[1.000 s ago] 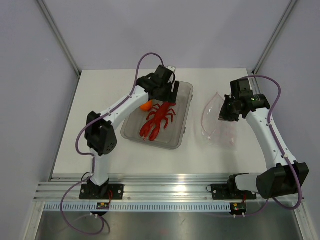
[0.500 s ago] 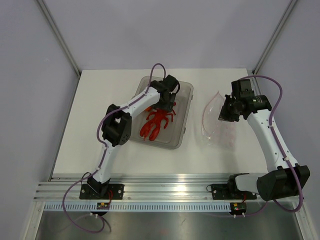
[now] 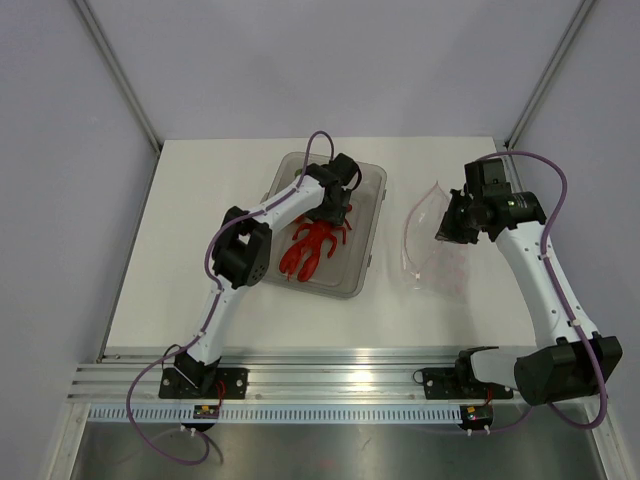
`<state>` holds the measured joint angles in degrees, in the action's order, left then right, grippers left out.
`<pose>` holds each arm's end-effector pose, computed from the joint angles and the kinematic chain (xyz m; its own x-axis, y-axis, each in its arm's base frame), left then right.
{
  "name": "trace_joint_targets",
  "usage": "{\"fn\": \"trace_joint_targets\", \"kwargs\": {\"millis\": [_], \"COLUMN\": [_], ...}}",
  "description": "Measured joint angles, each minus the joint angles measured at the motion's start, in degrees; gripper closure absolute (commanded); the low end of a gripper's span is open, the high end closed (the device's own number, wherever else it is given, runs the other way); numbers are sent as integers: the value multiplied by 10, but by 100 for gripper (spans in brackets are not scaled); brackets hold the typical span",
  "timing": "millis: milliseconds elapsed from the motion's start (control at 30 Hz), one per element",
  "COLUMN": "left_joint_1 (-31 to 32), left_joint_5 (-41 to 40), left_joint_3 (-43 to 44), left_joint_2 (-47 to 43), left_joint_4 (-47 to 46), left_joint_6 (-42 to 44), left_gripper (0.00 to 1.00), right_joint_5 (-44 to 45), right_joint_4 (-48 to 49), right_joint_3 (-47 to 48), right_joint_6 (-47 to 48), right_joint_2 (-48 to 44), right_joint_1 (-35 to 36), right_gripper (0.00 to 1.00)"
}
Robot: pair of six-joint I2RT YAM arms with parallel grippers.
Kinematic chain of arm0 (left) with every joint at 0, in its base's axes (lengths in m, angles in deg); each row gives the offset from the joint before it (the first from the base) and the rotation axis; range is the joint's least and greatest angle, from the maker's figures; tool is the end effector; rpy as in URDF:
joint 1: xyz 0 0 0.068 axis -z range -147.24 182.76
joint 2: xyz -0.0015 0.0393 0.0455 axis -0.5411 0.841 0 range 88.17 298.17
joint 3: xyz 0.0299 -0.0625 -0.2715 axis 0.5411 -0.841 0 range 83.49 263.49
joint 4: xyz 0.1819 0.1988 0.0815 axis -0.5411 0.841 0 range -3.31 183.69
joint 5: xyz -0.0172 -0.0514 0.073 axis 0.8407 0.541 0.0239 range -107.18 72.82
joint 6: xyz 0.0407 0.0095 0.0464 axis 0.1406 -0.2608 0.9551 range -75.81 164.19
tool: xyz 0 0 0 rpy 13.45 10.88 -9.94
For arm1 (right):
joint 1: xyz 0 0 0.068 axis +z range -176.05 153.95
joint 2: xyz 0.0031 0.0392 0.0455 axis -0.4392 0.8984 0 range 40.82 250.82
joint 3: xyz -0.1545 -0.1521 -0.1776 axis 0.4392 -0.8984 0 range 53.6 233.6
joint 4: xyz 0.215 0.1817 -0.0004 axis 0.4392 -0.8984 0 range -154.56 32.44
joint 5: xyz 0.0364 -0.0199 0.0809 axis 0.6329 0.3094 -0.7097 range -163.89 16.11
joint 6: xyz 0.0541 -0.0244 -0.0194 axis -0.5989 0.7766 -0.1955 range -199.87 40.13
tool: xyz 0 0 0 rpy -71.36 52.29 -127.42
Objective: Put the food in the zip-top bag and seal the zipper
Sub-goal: Pick up the fake lobster from the bin.
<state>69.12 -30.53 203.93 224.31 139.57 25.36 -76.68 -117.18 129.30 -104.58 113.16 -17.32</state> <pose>0.4353 -0.3069 0.1754 -0.8738 0.2534 -0.4150 0.2398 0.9671 0.0855 0.2640 0.0429 0.3469 -0.8212 0.2963 -0.4877 0.1815 0.9459 0.2690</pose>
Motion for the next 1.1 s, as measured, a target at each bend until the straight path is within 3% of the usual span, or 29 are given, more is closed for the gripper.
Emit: {"fn": "trace_joint_targets", "kwargs": {"millis": [33, 100, 133, 167, 233, 467, 900, 1100], "left_joint_1": [0, 0, 0, 0, 0, 0, -6, -14], "left_joint_5": [0, 0, 1, 1, 1, 24, 137, 175], "left_joint_3": [0, 4, 6, 6, 6, -16, -47, -72], "left_joint_2": [2, 5, 5, 5, 5, -23, -311, -351], "left_joint_4": [0, 2, 0, -1, -2, -8, -75, -104], "left_joint_6": [2, 6, 11, 10, 13, 19, 30, 33], "left_gripper": [44, 59, 67, 85, 99, 100, 100, 100], "right_joint_5": [0, -1, -2, -3, -3, -3, -4, -10], "right_joint_4": [0, 0, 0, 0, 0, 0, 0, 0], "right_joint_3": [0, 0, 0, 0, -3, -19, -26, -34], "right_joint_6": [0, -2, -2, -3, -5, -8, -10, -11], "right_joint_2": [-1, -4, -6, -8, -14, -23, -34, -37], "right_joint_1": [0, 0, 0, 0, 0, 1, 1, 1], "right_gripper": [100, 100, 100, 100, 100, 100, 100, 100]}}
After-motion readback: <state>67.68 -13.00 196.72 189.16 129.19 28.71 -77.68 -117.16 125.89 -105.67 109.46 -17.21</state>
